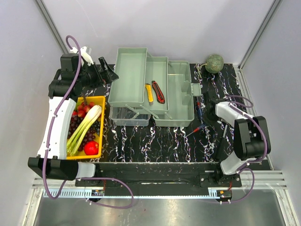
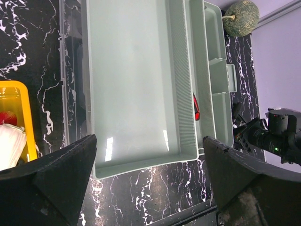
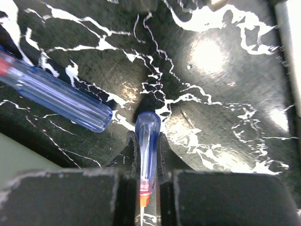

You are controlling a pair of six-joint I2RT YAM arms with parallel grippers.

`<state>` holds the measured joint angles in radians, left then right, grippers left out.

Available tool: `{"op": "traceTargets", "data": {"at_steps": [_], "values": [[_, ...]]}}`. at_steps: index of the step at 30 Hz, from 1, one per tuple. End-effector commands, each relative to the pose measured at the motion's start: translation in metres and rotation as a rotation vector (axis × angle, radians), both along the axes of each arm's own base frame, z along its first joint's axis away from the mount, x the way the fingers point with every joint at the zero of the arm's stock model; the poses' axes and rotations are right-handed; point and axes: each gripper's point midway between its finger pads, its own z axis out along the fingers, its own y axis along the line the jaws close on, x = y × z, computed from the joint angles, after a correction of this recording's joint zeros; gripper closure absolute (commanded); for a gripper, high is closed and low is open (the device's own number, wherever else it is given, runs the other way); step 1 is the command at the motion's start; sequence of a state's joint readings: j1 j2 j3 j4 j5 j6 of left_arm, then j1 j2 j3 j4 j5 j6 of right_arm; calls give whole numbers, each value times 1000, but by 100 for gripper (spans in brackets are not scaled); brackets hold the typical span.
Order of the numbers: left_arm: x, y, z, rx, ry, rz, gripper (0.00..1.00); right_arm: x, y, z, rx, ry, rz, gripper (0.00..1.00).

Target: Pack the tool kit

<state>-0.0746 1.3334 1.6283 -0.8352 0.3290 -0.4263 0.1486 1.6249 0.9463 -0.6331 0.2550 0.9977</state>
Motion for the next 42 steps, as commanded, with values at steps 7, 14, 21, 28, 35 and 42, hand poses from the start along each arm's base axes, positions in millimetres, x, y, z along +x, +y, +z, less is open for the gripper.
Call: {"op": "traceTargets", "data": {"at_steps": [7,14,21,28,35,42], "values": [[4,-23,21,-57,-69,-91,1,48,-47,162,-278,-362,43,100],[-4,-53,29,-89,-106,-230,1,70,-34,258,-260,-603,151,100],[-24,-100,44,-110,-178,-437,1,96,69,324,111,-951,569,100],[-56,-167,49,-208,-237,-688,1,66,180,373,403,-1143,927,100],[-66,-197,50,-300,-237,-771,2,42,243,400,613,-1232,1079,100],[-60,-202,36,-301,-210,-745,16,33,260,411,729,-1271,1133,100]]}}
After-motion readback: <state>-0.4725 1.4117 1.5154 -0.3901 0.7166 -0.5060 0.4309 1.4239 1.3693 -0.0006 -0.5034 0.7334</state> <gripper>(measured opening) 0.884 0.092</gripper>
